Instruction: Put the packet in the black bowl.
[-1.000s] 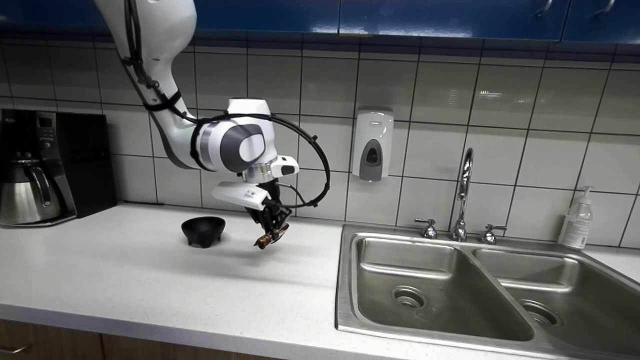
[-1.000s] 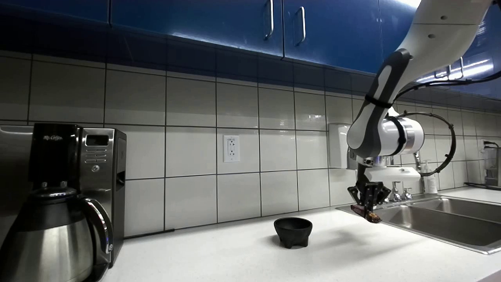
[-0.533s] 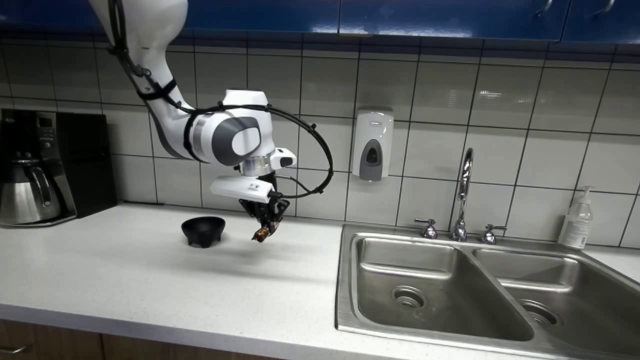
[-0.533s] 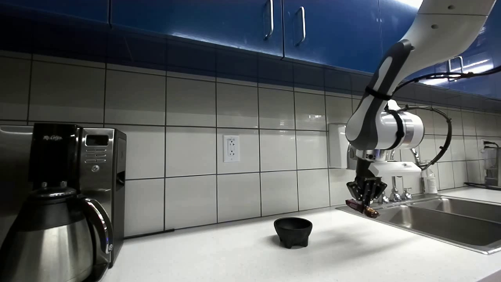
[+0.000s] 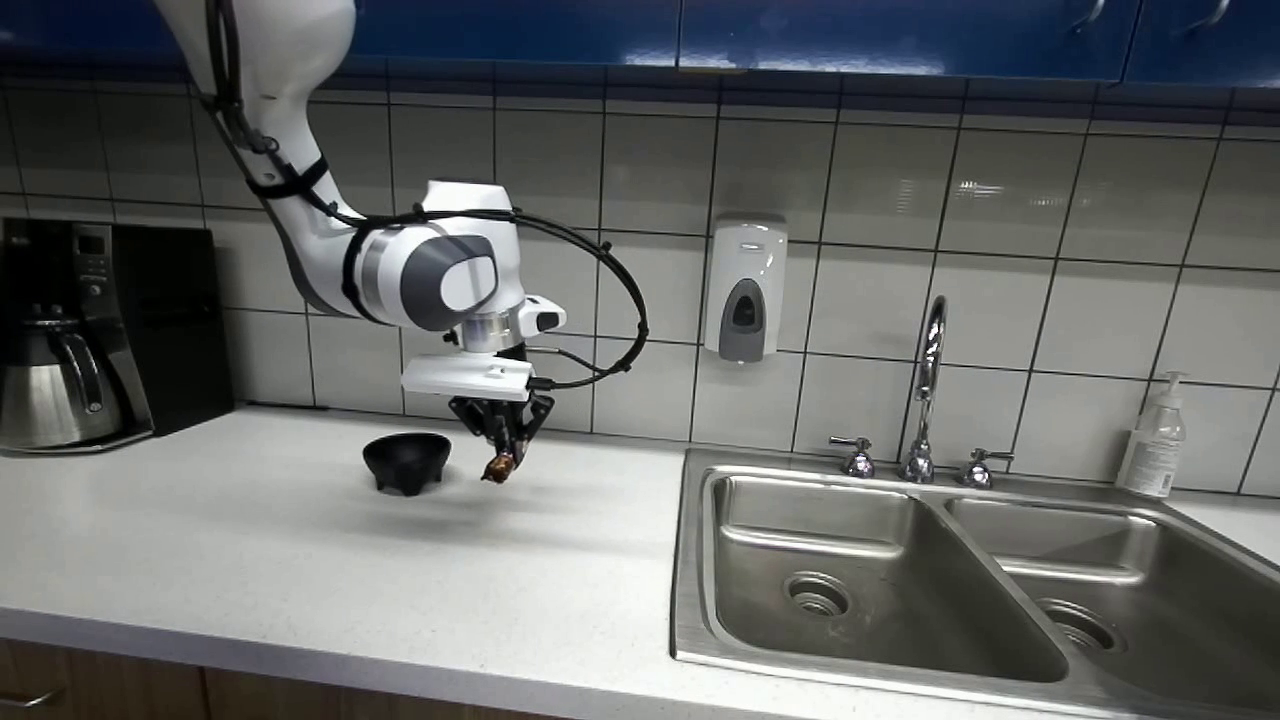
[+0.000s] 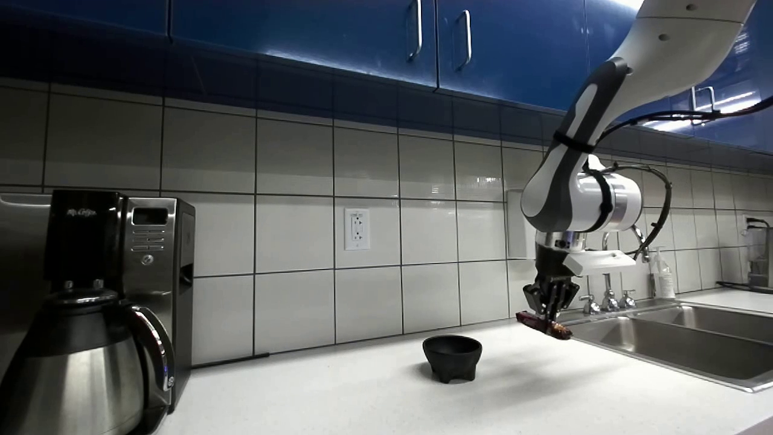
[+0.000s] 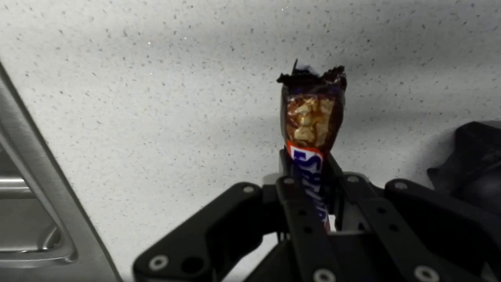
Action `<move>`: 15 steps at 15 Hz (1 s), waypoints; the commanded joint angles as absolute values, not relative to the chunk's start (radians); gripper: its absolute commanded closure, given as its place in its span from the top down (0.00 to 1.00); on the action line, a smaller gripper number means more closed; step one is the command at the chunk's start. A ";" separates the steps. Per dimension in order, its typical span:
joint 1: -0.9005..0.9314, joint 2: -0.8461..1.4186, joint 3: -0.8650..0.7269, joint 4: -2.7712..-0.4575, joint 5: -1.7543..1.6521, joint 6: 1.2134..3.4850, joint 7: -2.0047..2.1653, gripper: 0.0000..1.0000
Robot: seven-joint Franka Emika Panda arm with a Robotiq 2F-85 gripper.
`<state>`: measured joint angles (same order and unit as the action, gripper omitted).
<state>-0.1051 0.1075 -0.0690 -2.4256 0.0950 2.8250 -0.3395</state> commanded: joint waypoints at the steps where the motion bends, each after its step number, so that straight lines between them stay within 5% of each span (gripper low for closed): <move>1: -0.109 0.062 -0.034 -2.464 0.103 2.818 -0.399 0.04; 15: -0.043 -0.021 0.006 -2.537 0.114 2.831 -0.473 0.04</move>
